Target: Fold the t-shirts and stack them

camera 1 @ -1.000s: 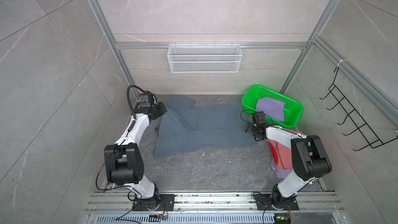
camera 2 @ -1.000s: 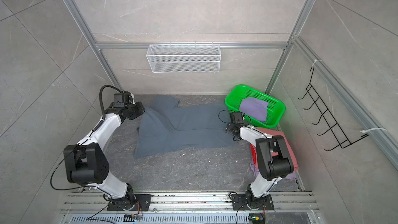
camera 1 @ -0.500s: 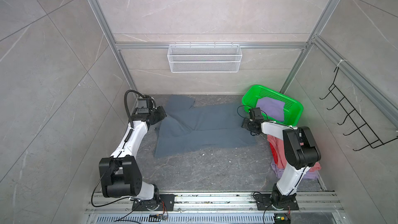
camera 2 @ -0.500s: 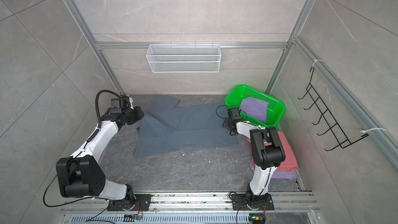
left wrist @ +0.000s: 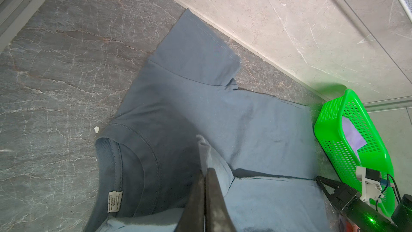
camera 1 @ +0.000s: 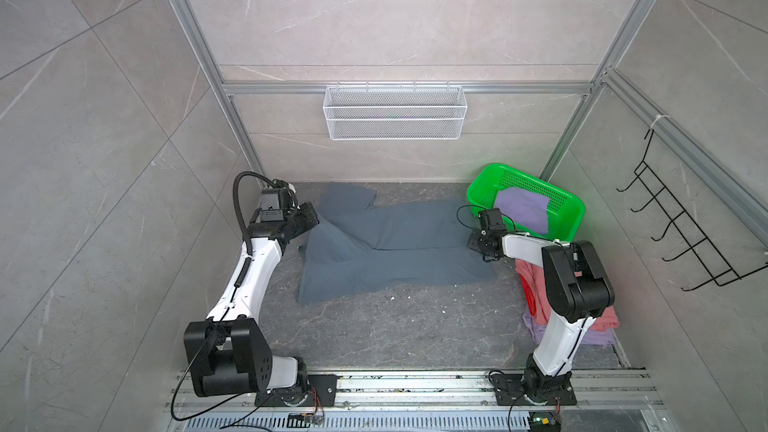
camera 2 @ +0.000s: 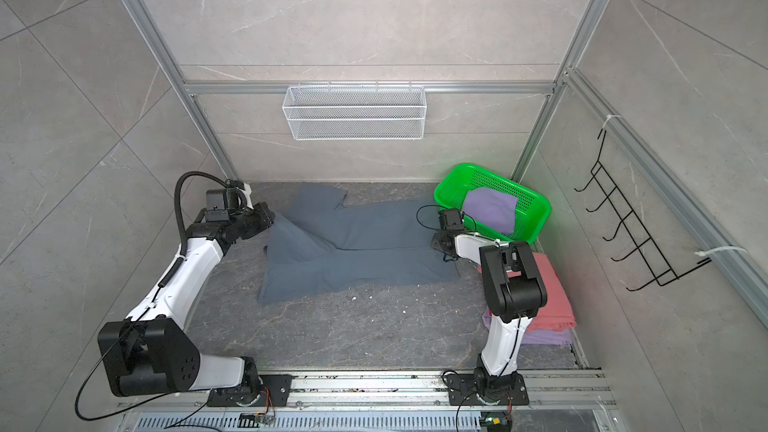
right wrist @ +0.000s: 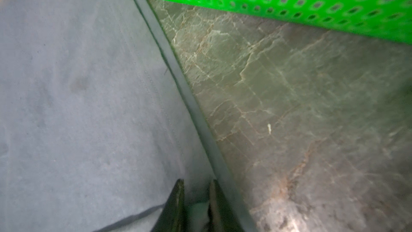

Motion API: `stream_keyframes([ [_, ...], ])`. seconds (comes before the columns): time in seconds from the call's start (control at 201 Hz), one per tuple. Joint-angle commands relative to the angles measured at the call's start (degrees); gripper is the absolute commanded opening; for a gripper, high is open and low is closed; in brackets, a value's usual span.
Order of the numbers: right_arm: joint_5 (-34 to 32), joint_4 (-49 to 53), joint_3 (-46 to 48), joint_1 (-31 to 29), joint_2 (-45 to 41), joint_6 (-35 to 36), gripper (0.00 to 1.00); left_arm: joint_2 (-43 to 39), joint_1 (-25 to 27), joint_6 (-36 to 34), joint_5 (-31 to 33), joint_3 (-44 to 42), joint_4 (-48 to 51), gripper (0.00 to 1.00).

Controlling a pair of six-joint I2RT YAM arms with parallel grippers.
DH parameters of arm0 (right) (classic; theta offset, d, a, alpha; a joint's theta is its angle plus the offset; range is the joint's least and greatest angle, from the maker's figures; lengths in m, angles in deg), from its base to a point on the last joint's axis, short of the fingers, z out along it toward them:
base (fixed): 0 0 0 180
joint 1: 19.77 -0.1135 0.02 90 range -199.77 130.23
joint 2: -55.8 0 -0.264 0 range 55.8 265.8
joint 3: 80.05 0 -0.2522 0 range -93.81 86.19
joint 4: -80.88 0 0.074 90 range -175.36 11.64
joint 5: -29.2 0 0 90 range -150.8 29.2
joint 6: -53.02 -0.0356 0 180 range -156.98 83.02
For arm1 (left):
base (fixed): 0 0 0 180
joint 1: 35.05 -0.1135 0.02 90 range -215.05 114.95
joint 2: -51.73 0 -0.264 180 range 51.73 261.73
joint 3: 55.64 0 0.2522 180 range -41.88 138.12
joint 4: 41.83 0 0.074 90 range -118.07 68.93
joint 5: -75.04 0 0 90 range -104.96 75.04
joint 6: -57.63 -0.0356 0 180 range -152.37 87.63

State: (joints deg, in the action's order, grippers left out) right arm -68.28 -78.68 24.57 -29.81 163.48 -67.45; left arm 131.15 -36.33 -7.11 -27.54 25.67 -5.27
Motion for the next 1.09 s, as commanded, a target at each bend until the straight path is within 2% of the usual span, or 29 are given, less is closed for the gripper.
stream_keyframes([
  [0.0,-1.2,1.9,-1.0,0.1,-0.8,-0.3,0.16,-2.6,-0.2,-1.7,0.0,0.9,0.0,0.00],
  [0.229,-1.7,2.7,0.0,0.1,-4.5,-0.2,0.00,-3.7,-0.2,-1.9,1.6,1.4,1.7,0.00],
  [0.363,-1.5,4.8,1.1,0.1,-10.7,0.3,0.00,-6.9,-0.2,-2.5,3.7,3.9,5.1,0.00],
  [0.488,1.0,8.0,3.3,0.1,-20.1,1.5,0.00,-12.7,-0.2,-2.3,5.9,5.3,10.3,0.00],
  [0.682,6.5,17.4,8.9,0.0,-38.3,1.4,0.00,-27.6,-0.3,-0.1,8.2,2.3,21.1,0.00],
  [0.791,10.0,25.8,9.1,-0.1,-49.0,2.3,0.00,-34.9,-0.2,0.0,7.0,6.0,29.7,0.00],
  [0.896,11.0,33.4,4.8,-0.1,-56.8,4.2,0.00,-38.9,-0.2,-0.7,8.9,12.3,35.4,0.00],
  [0.99,11.9,35.0,-0.1,-0.1,-60.9,5.4,0.00,-40.6,-0.3,-0.5,7.9,14.3,34.1,0.00],
  [1.09,13.6,31.2,-2.3,-0.1,-61.0,5.3,0.00,-40.5,-0.2,0.8,7.8,10.1,27.6,0.00],
])
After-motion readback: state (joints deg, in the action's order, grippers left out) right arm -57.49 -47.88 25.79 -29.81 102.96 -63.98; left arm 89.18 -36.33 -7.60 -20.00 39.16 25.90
